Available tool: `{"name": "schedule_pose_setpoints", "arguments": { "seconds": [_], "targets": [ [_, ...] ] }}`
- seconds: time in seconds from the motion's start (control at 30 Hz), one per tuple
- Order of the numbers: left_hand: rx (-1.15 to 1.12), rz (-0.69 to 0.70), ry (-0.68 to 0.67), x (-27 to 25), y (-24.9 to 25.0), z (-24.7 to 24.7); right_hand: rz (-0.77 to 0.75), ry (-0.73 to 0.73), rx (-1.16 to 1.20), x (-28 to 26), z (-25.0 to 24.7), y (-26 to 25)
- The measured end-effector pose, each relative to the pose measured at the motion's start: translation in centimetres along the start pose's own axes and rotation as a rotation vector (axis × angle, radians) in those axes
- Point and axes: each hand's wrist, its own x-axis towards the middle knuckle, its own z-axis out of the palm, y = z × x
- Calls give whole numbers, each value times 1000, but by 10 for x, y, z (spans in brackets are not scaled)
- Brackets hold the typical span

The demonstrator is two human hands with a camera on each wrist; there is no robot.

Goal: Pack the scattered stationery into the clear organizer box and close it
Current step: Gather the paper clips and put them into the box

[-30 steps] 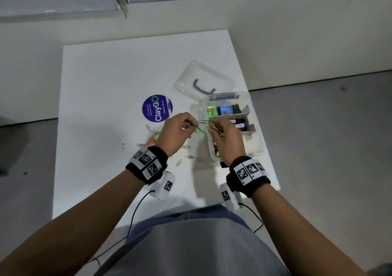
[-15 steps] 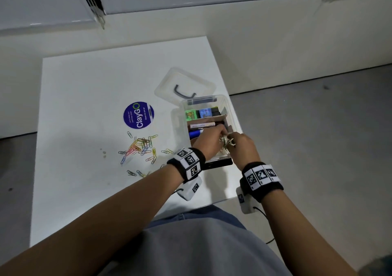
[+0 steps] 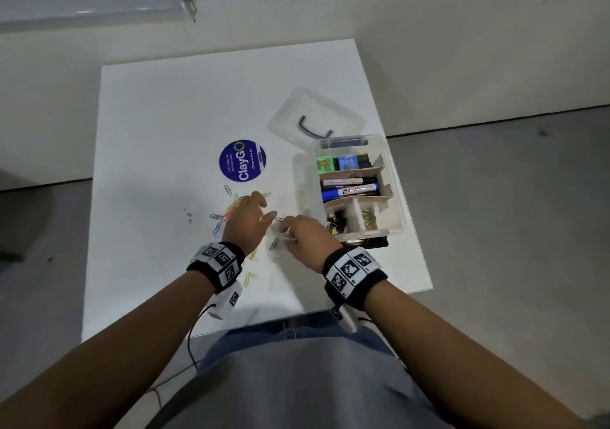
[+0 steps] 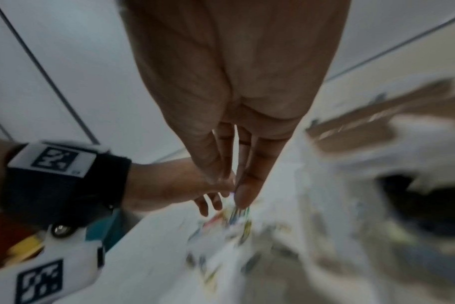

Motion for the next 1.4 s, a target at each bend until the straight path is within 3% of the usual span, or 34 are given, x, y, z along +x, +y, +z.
{"name": "schedule_pose_setpoints", "arguments": {
  "seconds": [0.07,0.17,0.27,0.37,0.47,0.53,0.63,0.7,0.8,0.9,1.07,1.2,1.4],
  "targets": [
    [122,-35,-130,-18,-31,1,108,-109,-100,16,31,-6],
    [282,-50,-361,-50,-70,2,344,-135,-261,31,59,4],
    [280,-36,-451,-74,-98,7,397,-89,-335,43,74,11],
    [272,-7,-400,-70,-104,13,345,-80,-248,62,87,3],
    [250,27,-321,-45,-97,9,291,-81,-14,82,88,-11],
    [264,42,-276,-24,-96,0,257,17,64,92,82,-13],
    [276,38,-173,5,-100,-21,228,127,-86,98,72,-3],
    [320,-2,-142,20,-108,-33,214,29,-209,101,68,6],
    [373,-86,-256,33,-109,-39,184,-54,-328,112,75,4],
    [380,-44,-295,35,-102,-26,148,-5,-279,130,83,-14],
    [138,-56,-180,32,-96,-14,125,-18,-170,149,81,-28],
    [97,-69,-121,35,-99,-15,135,-55,-192,151,78,-23],
    [9,-69,-85,36,-102,-26,227,110,-33,142,61,-17]
  ]
}}
